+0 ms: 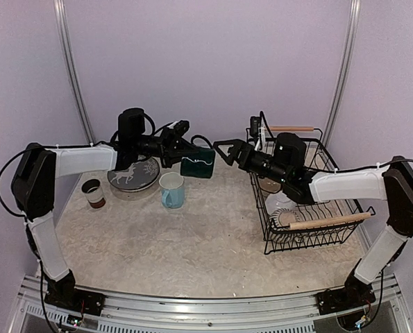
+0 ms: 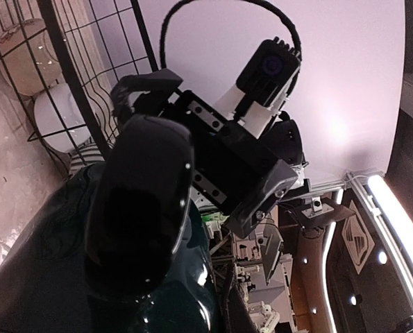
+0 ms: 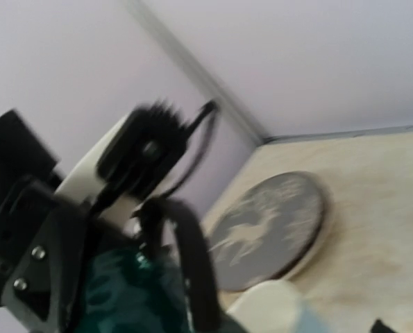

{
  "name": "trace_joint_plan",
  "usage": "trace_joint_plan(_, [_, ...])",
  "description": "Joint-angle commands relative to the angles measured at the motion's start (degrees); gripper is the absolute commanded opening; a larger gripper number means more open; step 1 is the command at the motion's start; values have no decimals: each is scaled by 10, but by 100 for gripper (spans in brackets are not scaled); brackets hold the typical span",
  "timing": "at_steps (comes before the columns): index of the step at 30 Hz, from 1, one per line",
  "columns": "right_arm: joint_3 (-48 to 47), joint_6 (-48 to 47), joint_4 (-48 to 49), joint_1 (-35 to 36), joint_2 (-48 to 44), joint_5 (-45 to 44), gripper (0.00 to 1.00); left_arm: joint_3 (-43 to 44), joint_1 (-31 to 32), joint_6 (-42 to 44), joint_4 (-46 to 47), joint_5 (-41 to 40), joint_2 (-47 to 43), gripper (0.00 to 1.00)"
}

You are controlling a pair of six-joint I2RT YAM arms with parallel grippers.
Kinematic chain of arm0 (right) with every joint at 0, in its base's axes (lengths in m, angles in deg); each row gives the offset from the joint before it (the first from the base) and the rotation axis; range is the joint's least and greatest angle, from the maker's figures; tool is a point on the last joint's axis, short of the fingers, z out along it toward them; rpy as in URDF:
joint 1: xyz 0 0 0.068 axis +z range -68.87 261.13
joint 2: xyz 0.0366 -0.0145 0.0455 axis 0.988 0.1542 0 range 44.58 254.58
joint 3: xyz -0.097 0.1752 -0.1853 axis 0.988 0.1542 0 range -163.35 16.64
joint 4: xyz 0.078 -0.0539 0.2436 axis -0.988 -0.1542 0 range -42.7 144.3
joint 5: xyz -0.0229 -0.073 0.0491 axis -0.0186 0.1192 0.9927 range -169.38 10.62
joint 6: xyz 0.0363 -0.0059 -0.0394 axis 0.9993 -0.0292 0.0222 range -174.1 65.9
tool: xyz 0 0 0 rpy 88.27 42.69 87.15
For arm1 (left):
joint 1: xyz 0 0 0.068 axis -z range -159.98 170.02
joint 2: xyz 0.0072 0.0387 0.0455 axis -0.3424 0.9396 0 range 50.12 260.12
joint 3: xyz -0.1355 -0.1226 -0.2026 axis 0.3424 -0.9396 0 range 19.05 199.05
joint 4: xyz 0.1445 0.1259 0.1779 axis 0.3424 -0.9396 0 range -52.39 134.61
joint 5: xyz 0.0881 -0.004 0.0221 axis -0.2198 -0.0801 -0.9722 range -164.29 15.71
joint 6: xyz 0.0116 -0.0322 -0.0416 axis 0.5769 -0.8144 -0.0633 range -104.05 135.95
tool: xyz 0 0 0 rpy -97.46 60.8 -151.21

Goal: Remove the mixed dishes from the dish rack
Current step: Pass from the right arm to the left, then place the cup at the center of the board.

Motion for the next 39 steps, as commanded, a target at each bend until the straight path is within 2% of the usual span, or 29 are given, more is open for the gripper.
trace_joint_plan(1, [-1, -68, -116, -13, -50, -61, 100, 40, -7, 159, -196, -50, -59, 0])
trace_joint_plan(4, [-23, -89, -190, -17, -68, -89, 100, 65, -5, 246, -309, -96, -76, 0])
trace_joint_plan(7, [-61, -127, -303, -17, -88, -159, 100, 110, 1, 332, -453, -187, -91, 0])
trace_joint_plan(10, [-80, -158, -381, -17, -112, -229, 100, 140, 16, 374, -551, -292, -94, 0])
trace_joint_plan(13, [-69, -170, -408, -18, -143, -281, 100, 154, 39, 389, -612, -410, -100, 0])
trace_joint_plan(16, [-50, -177, -427, -18, -173, -326, 100, 136, 61, 350, -640, -543, -114, 0])
trace_joint_plan(20, [-32, -170, -449, -17, -214, -392, 100, 95, 68, 277, -637, -623, -135, 0])
trace_joint_plan(27, [-1, -173, -449, -18, -266, -451, 100, 87, 77, 181, -724, -818, -144, 0])
trace_joint_plan(35, [-13, -183, -457, -18, -253, -436, 100, 83, 76, 111, -772, -864, -130, 0])
trace_joint_plan(39, [-17, -183, -466, -19, -243, -426, 100, 80, 63, 90, -778, -829, -111, 0])
